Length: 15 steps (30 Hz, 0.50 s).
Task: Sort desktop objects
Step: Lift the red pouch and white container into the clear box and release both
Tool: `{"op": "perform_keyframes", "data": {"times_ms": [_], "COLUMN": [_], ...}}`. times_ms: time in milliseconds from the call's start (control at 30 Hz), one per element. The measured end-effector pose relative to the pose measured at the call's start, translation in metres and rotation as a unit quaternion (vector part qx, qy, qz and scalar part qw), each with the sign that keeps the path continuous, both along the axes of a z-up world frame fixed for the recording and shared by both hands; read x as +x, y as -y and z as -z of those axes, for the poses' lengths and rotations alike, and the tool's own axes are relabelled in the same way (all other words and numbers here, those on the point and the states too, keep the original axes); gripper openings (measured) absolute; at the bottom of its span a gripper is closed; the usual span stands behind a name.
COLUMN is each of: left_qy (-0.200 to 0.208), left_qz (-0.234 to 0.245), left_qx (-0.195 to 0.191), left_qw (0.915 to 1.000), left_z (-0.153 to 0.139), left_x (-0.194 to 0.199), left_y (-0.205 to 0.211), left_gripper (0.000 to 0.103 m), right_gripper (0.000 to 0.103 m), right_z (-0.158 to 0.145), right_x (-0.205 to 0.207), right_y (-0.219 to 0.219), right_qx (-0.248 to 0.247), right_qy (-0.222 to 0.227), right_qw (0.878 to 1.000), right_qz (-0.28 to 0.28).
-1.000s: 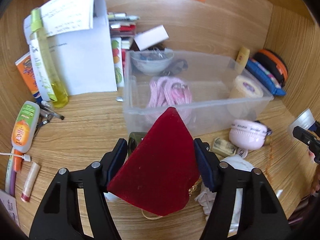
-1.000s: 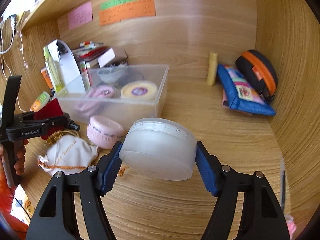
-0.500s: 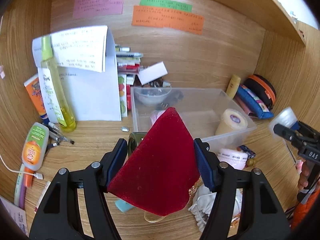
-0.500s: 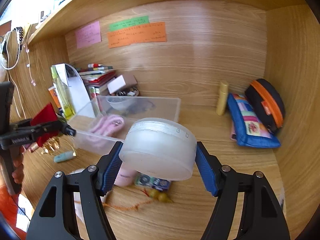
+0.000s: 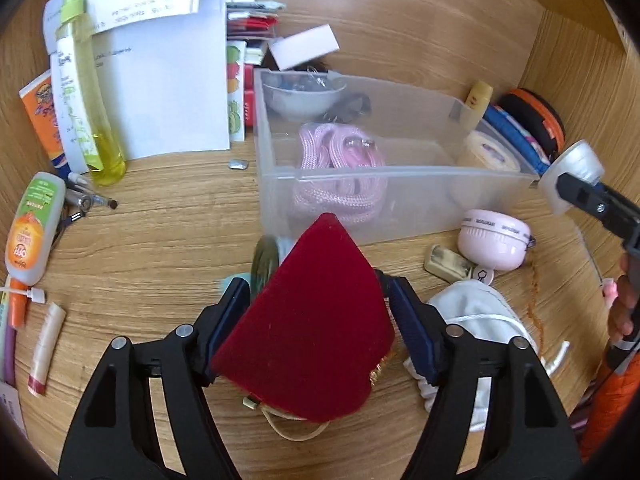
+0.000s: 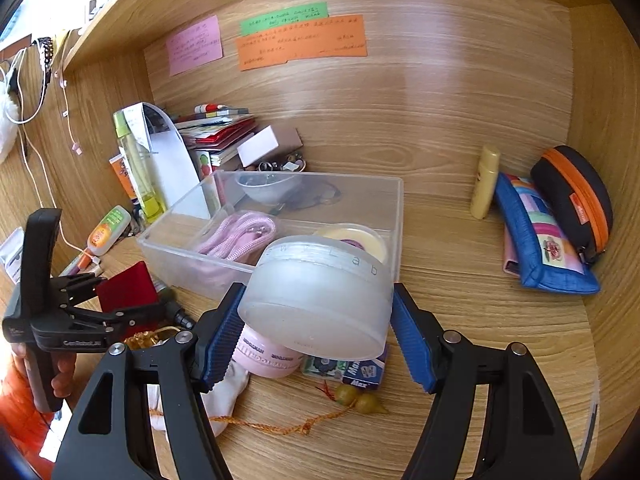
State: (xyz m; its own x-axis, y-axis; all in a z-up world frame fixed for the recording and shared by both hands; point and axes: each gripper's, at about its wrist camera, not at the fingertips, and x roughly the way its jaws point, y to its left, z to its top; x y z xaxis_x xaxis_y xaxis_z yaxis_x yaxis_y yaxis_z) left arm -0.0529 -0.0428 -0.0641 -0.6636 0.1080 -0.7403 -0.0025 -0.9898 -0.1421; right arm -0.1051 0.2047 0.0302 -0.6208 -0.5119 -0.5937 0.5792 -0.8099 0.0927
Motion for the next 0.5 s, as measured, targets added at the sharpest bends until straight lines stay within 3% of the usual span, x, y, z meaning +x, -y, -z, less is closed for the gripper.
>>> {"op": "perform_keyframes", "data": {"times_ms": [133, 200, 267, 333, 500], "left_qy": [-0.019, -0.024, -0.018, -0.012, -0.016], "left_qz": [-0.005, 0.001, 0.011, 0.020, 0.026], "left_qx": [0.007, 0.015, 0.021, 0.032, 0.049], "left_qw": [0.9998, 0.9996, 0.9996, 0.9992, 0.9984], "left_z": [-0.006, -0.008, -0.008, -0.007, -0.011], "left_x": [0.013, 0.017, 0.017, 0.017, 0.021], "left_y": [0.010, 0.012, 0.013, 0.013, 0.013], "left_gripper": [0.073, 0.061, 0.031, 0.015, 0.005], "right_gripper": [0.067, 0.067, 0.067, 0.067, 0.067], "right_z": [0.001, 0.002, 0.002, 0.002, -0.003], "right_x": [-0.001, -0.001, -0.002, -0.002, -0.001], "right_y": [0.005, 0.008, 0.011, 0.015, 0.025], "right_qx": [0.002, 0.005, 0.004, 0.004, 0.001], "right_qy": [0.002, 0.004, 0.006, 0.006, -0.001], "right_qw": [1.000, 1.000, 1.000, 1.000, 1.000], "right_qz": [-0.005, -0.009, -0.013, -0.016, -0.023]}}
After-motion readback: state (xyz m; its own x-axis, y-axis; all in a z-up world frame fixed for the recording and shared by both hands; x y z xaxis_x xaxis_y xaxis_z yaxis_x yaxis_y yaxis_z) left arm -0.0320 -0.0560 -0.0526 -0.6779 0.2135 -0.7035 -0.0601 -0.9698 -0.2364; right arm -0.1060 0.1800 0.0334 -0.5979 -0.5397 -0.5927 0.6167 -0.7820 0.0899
